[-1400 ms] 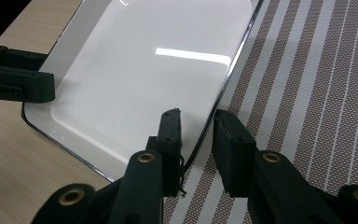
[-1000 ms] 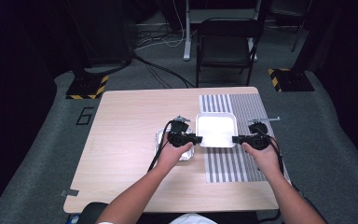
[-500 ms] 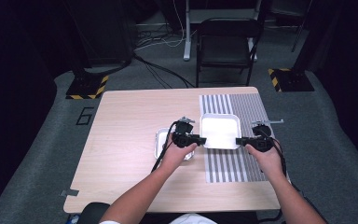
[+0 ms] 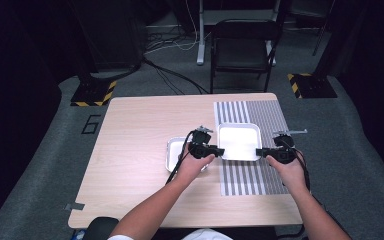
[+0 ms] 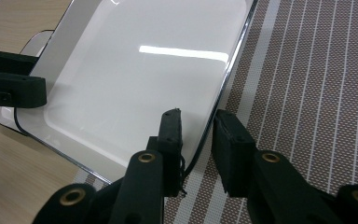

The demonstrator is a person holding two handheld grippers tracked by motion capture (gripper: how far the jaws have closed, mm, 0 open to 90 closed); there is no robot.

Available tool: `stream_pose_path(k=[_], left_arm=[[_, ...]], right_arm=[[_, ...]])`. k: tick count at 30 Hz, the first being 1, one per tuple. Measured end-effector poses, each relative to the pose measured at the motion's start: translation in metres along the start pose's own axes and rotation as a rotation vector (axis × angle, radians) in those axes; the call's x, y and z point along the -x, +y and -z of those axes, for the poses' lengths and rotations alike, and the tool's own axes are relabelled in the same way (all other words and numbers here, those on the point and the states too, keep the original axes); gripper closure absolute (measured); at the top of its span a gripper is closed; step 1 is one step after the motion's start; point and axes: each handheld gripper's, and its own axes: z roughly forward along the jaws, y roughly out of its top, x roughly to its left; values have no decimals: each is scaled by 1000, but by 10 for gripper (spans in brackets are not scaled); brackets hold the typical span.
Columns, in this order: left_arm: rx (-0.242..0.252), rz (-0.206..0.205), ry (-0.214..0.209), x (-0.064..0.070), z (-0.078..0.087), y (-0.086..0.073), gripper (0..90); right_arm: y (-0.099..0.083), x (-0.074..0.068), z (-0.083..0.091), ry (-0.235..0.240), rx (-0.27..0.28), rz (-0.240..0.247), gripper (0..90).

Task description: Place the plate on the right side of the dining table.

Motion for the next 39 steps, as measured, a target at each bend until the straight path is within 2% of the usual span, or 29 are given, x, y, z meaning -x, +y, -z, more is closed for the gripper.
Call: stream_pose_path(k=[10, 16, 18, 24, 33, 39], left_arm=[[-17, -7, -1, 1, -7, 1, 643], [-21, -11, -3, 4, -11, 2, 647], [-23, -15, -3, 5, -12, 2, 647], [-24, -12, -16, 6, -16, 2, 647], [-35, -2, -13, 6, -27, 0, 646], [-46, 0, -14, 8, -34, 0, 647]], right_arm=[[-1, 5, 0, -7, 4, -10, 732], [-3, 8, 2, -22, 11, 0, 731], [-5, 9, 2, -22, 5, -17, 731], [-9, 15, 0, -26, 2, -23, 731], [-11, 21, -3, -36, 1, -26, 732], [-12, 27, -4, -43, -7, -47, 734]])
